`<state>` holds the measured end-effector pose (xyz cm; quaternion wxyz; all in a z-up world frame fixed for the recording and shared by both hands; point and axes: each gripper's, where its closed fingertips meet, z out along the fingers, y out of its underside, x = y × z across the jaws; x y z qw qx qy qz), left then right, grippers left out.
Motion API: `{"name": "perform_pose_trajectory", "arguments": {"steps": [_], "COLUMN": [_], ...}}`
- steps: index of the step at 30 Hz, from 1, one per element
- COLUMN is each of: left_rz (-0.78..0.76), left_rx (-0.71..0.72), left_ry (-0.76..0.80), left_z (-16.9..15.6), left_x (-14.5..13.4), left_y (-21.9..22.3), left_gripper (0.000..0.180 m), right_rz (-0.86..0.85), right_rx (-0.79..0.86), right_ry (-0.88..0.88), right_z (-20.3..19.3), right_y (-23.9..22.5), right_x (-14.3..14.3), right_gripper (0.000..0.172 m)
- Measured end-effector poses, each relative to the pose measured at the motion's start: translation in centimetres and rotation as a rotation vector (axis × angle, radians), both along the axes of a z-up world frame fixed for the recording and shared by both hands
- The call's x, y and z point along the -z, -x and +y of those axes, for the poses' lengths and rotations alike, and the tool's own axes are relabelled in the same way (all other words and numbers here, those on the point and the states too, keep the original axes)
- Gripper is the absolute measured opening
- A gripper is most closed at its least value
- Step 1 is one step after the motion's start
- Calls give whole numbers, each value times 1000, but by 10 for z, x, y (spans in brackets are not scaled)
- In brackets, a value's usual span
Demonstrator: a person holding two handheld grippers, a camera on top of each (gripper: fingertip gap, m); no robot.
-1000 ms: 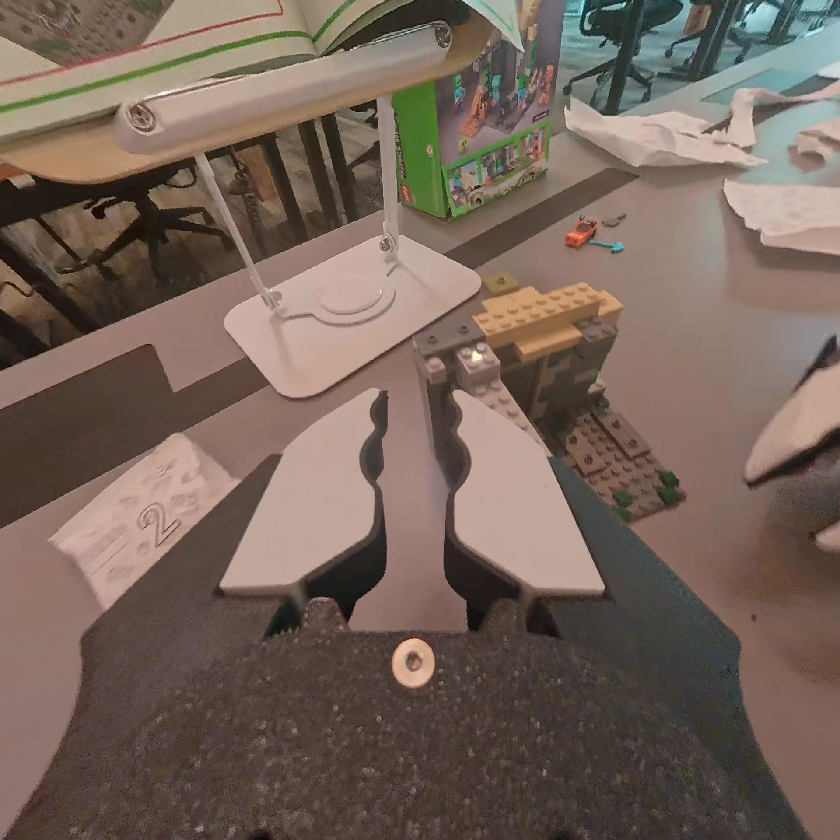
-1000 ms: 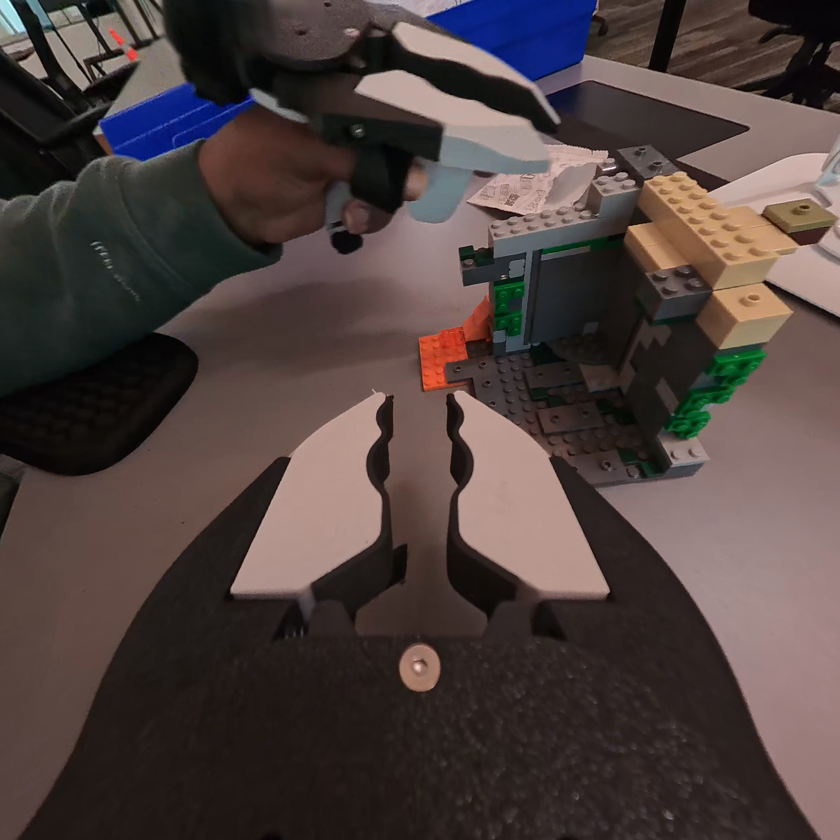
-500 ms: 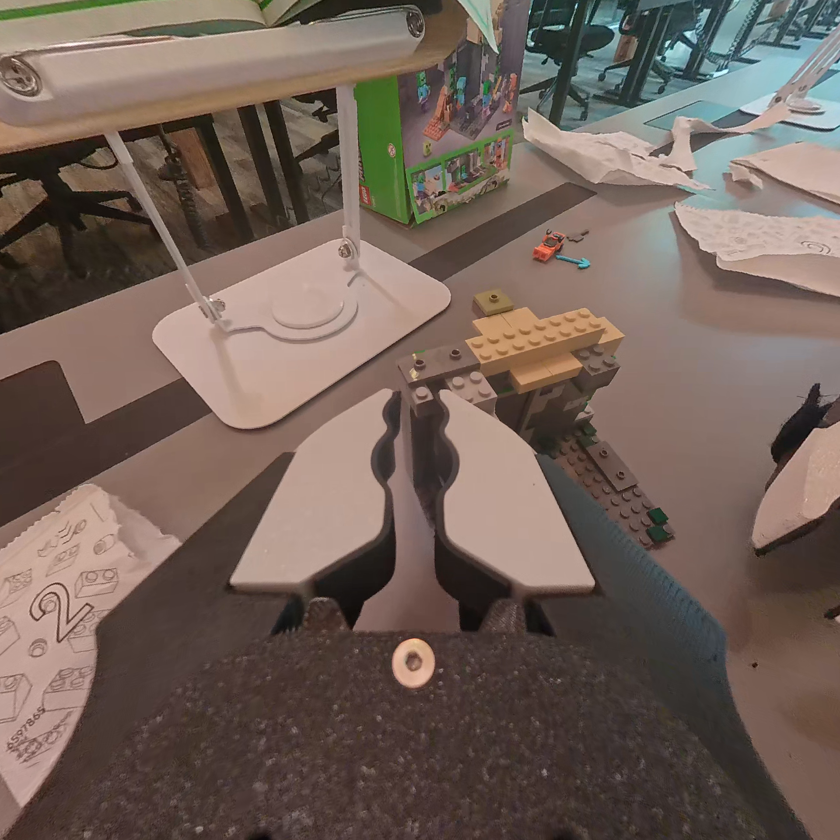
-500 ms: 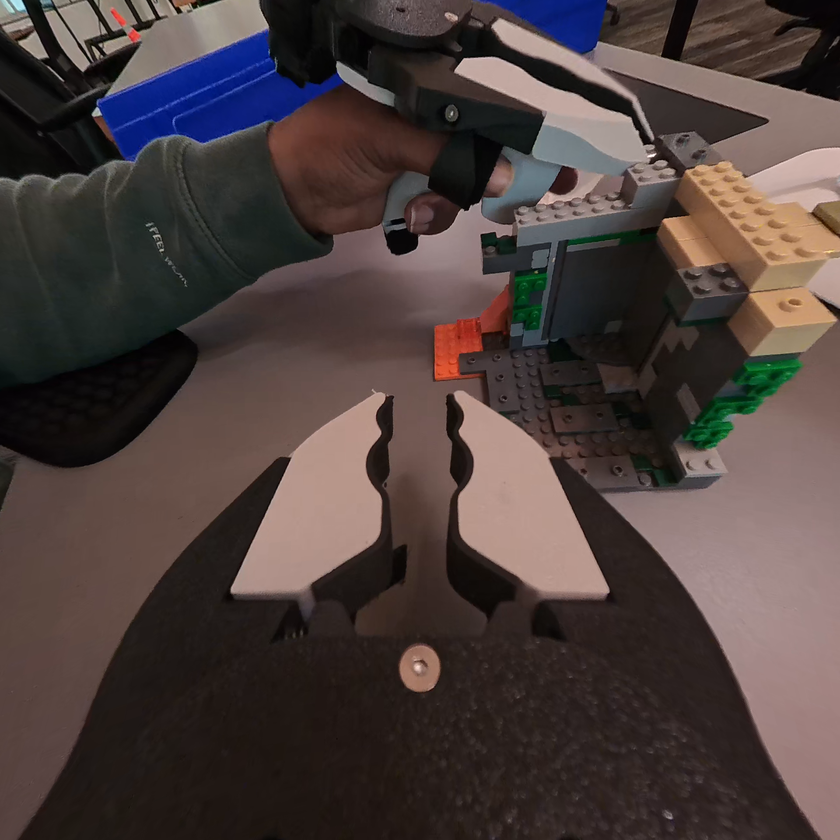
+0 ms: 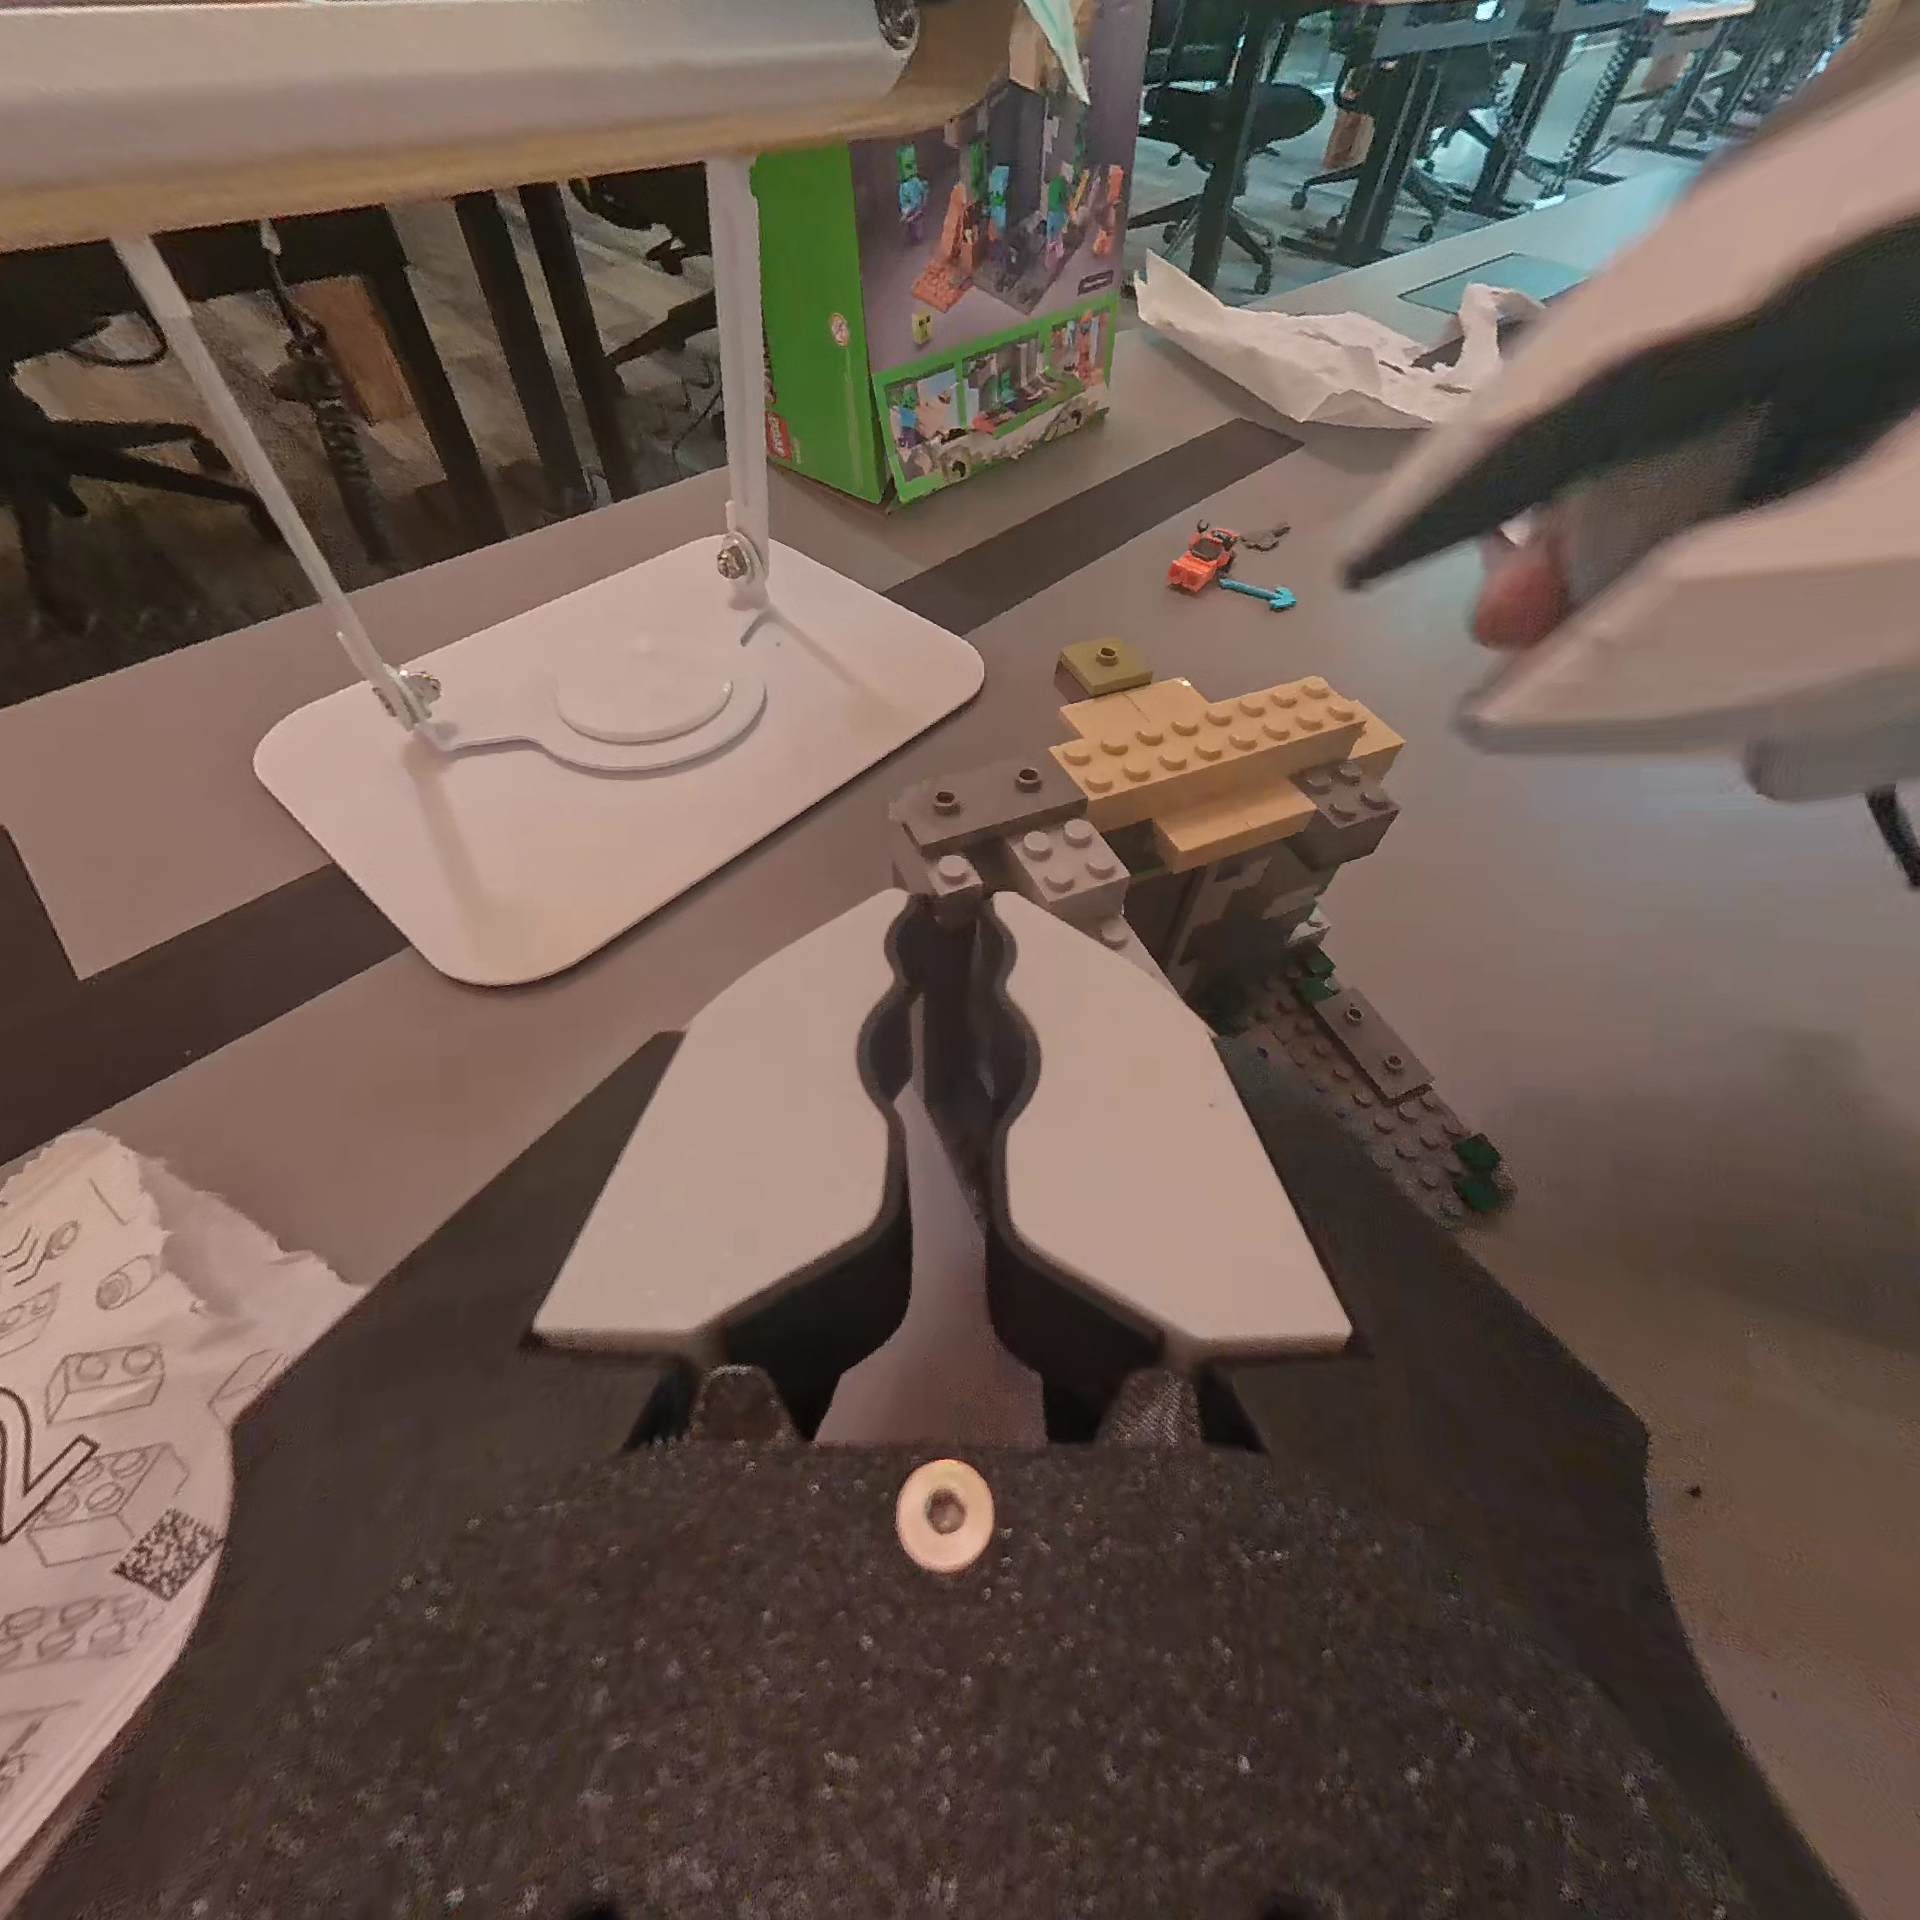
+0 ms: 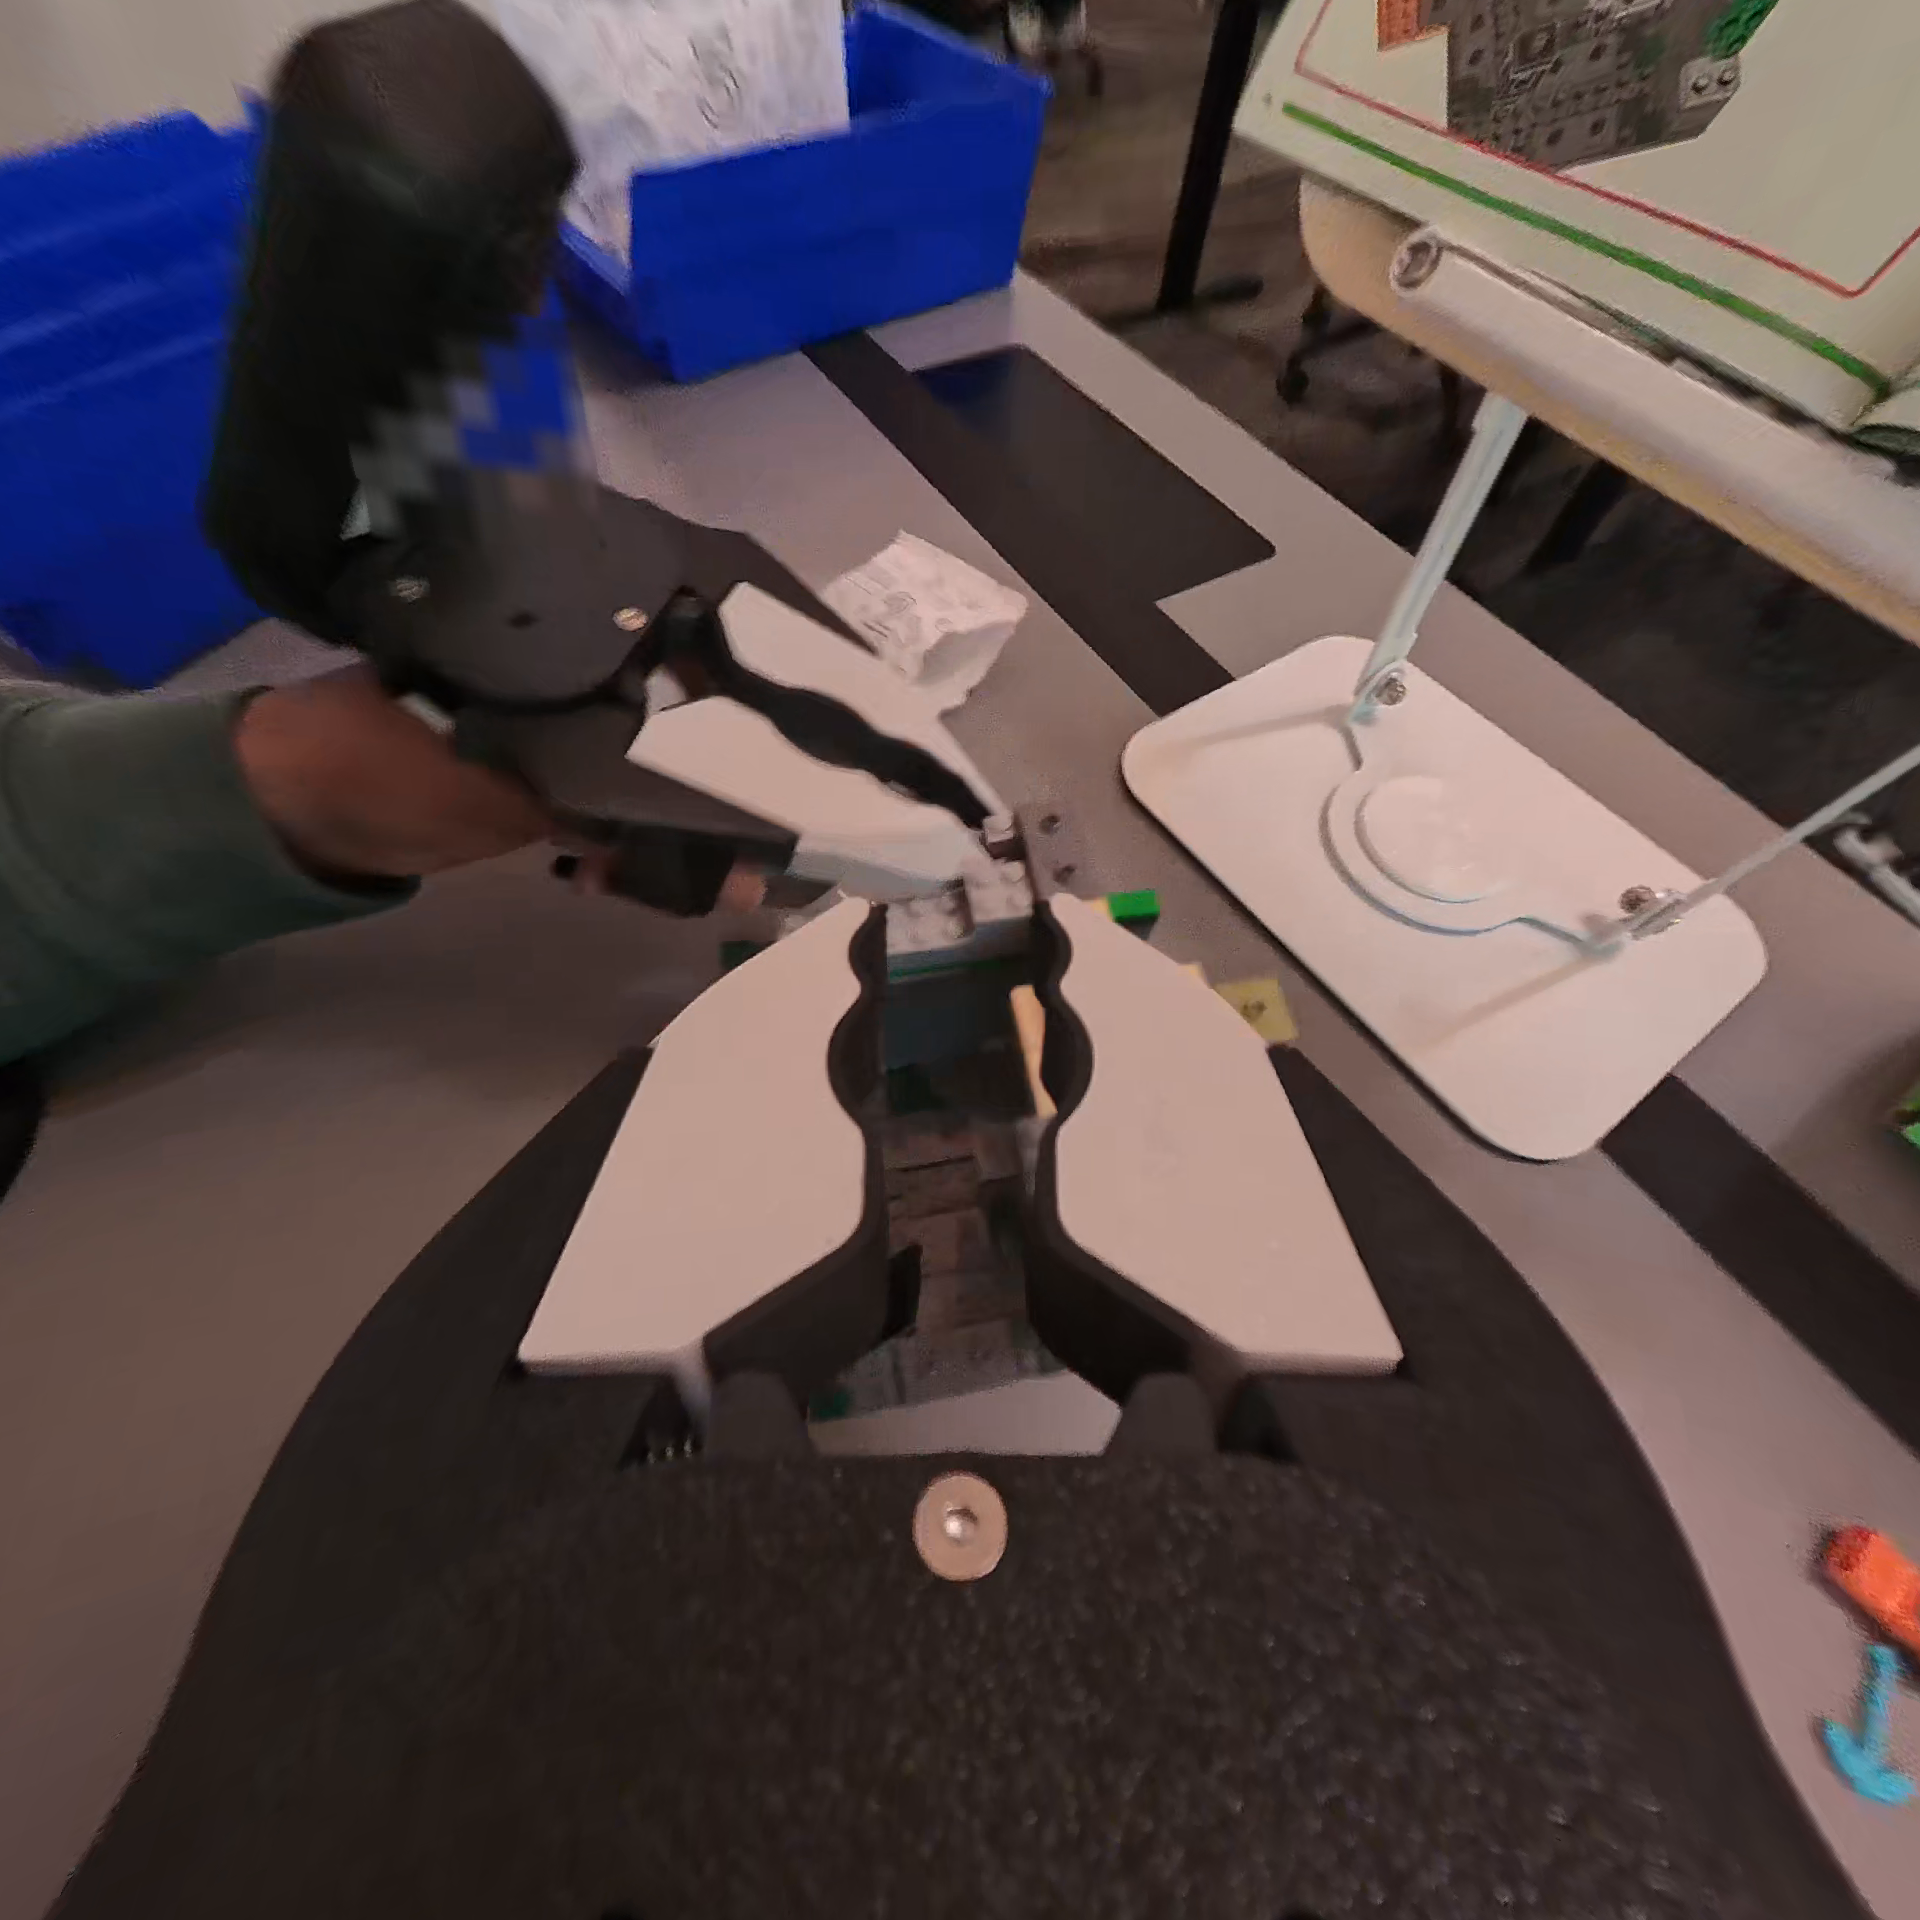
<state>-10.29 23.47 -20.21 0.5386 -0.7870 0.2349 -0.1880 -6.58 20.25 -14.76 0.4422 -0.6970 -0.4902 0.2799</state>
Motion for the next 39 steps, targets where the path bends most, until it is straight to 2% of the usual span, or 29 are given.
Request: {"name": "perform_pose_trajectory", "arguments": {"steps": [4, 8, 9, 11, 17, 21, 26, 29, 33, 39], "left_rz": [26, 47, 49, 50, 66, 59, 50, 47, 32, 29], "left_rx": [-1, -17, -18, -17, -18, -24, -26, -28, -25, 10], "left_ry": [-23, -28, -30, -30, -45, -36, -19, -14, -8, -13], "left_z": [1, 1, 1, 0, -1, -2, -2, -3, -2, -6], "left_x": [0, 0, 1, 1, 1, 1, 2, 2, 1, -1], "left_y": [-2, -2, -2, -1, 2, 2, 1, 1, 1, 2], "left_gripper": [9, 8, 8, 8, 7, 7, 7, 7, 7, 9], "right_rz": [-245, -470, -514, -579, -636, -610, -446, -310, -224, -169], "right_rx": [-4, -33, -38, -46, -150, -176, -191, -230, -249, -222], "right_ry": [17, 43, 66, 75, 225, 254, 401, 489, 467, 386], "right_z": [28, 38, 38, 43, 40, 39, 37, 34, 36, 27], "right_y": [23, 33, 34, 34, 36, 36, 37, 39, 41, 27], "right_x": [13, 36, 42, 48, 52, 52, 49, 32, 4, 2], "right_gripper": [31, 32, 27, 26, 16, 16, 15, 15, 16, 16]}}
